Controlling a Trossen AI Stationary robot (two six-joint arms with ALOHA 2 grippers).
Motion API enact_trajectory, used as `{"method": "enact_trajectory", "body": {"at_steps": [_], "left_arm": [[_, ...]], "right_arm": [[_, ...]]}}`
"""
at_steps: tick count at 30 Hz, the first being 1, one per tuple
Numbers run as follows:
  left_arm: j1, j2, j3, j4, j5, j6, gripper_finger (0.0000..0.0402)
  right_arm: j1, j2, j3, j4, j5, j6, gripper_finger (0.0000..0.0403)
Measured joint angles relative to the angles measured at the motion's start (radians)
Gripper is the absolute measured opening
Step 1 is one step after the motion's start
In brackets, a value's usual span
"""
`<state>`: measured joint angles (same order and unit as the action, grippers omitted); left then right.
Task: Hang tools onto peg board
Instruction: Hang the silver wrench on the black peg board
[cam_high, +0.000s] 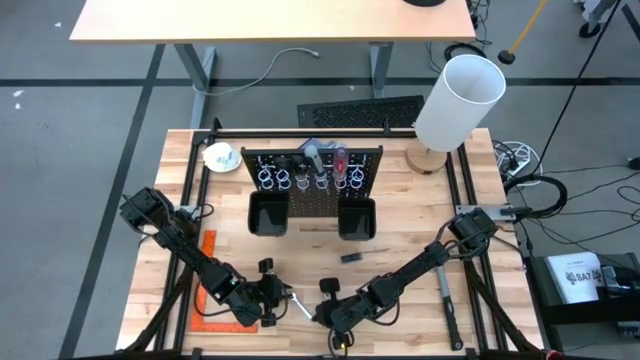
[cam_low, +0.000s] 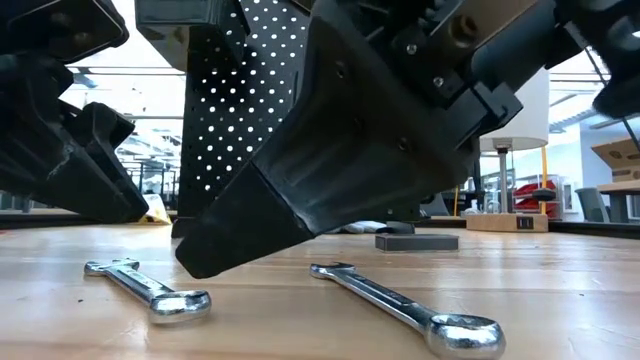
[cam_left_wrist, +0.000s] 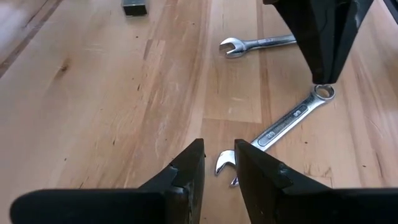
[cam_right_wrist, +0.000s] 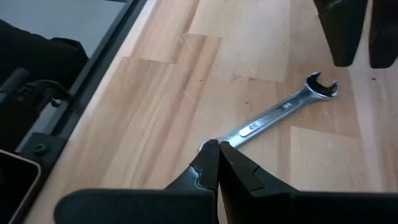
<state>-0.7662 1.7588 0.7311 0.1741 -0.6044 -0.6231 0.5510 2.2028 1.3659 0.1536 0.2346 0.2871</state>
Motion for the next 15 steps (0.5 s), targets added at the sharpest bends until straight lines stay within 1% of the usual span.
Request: {"method": "enact_trajectory", "body": {"at_steps": [9,15], "left_arm": [[0.000,0.000,0.000,0.000,-0.003,-0.001,0.0098],[0.000,0.000,0.000,0.000,-0.003,-0.001,0.0098]], "right_arm": [[0.001,0.000,0.000,0.010,0.002,0.000,0.0000],[0.003,0.002,0.000,0.060,0.001,-0.011,0.0000]]}}
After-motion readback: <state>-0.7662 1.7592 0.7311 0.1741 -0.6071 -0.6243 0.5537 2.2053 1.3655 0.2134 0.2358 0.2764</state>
